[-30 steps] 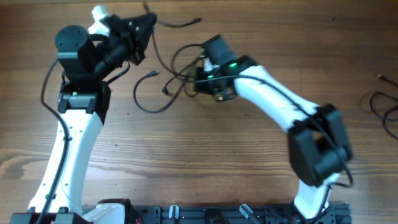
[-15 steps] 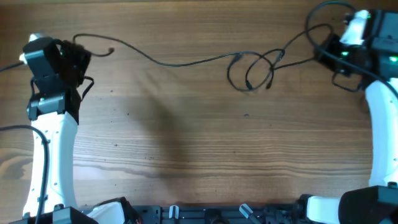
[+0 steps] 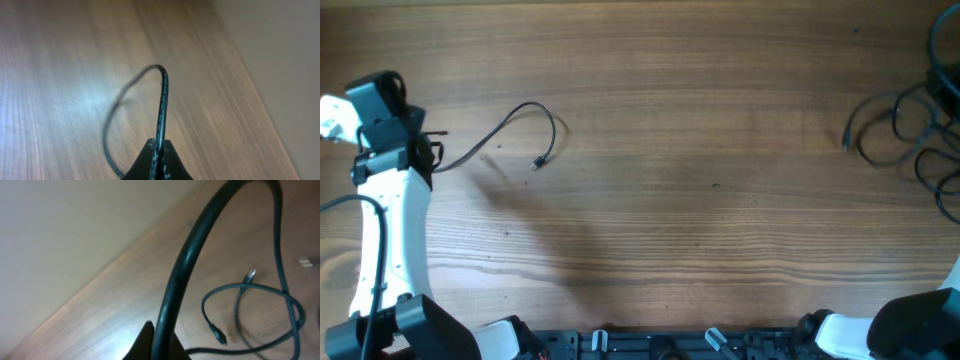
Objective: Untangle cables
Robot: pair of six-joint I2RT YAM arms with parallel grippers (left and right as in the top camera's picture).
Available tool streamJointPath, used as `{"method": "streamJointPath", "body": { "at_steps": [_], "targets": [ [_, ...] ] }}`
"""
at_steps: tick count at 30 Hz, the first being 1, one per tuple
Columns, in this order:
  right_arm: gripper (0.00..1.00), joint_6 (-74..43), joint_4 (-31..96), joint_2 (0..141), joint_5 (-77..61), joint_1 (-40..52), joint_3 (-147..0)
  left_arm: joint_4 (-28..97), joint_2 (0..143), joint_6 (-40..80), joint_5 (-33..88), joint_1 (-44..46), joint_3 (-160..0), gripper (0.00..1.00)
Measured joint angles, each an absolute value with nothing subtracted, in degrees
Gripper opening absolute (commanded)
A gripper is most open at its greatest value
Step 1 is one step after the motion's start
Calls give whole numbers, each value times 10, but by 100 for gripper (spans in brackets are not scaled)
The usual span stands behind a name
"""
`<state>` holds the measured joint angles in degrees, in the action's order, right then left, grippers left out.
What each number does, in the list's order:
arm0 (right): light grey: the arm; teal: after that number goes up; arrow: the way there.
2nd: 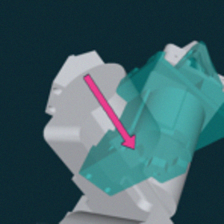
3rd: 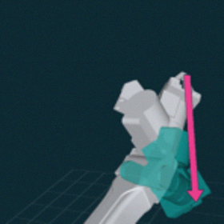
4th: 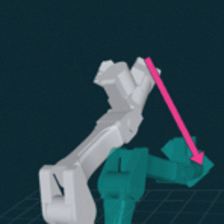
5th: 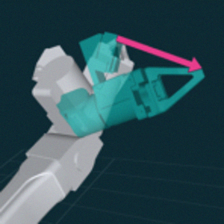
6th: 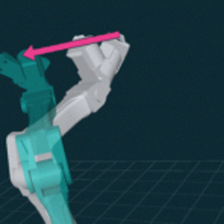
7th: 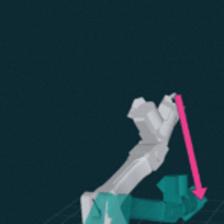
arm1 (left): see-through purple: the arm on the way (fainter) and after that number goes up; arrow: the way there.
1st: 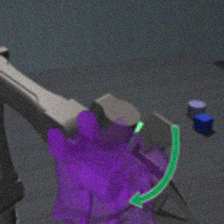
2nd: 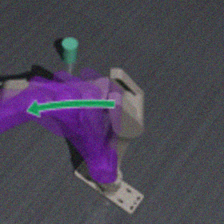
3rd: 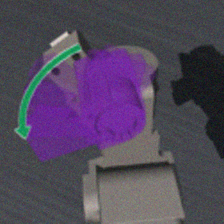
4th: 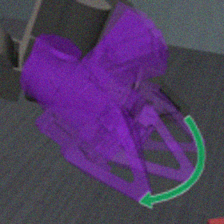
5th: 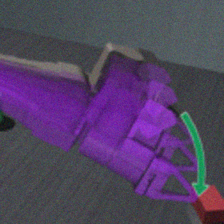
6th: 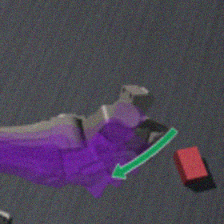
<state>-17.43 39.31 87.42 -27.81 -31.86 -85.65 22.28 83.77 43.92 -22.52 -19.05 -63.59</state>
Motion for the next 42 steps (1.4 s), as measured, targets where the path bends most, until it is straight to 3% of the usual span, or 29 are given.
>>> {"method": "streamJointPath", "body": {
  "at_steps": [6,12,13,14,15,16,22,26,30,33,34,35,37,39,42],
  "targets": [
    [4,-193,177,874,-194,-293,-868,240,838,395,-78,-62,-636,4],
    [4,-160,190,886,40,-296,-870,291,838,387,-43,66,-636,4],
    [45,-152,202,908,70,-301,-871,293,838,386,-43,91,-636,4],
    [73,-150,215,929,88,-309,-872,294,838,386,-41,113,-636,4],
    [89,-157,243,954,102,-318,-874,294,838,386,-41,136,-636,4],
    [100,-164,259,971,106,-323,-874,294,838,386,-41,152,-636,4],
    [100,-201,344,1001,53,-328,-874,288,838,386,-35,218,-636,4],
    [100,-159,387,975,-154,-312,-874,232,838,369,-22,218,-634,4],
    [100,-97,418,954,-353,-194,-874,84,823,349,70,218,-632,4],
    [100,-78,412,954,-382,-90,-874,107,792,346,120,218,-633,4],
    [100,-76,412,954,-381,-66,-874,132,788,345,130,218,-635,9],
    [100,-74,411,954,-381,-45,-874,185,786,345,145,218,-637,30],
    [100,-74,413,954,-378,-20,-874,276,791,341,166,221,-637,100],
    [100,-75,411,954,-369,-3,-874,381,808,341,189,240,-636,100],
    [100,-92,412,954,-355,10,-874,437,821,341,194,250,-635,100]
  ]
}}
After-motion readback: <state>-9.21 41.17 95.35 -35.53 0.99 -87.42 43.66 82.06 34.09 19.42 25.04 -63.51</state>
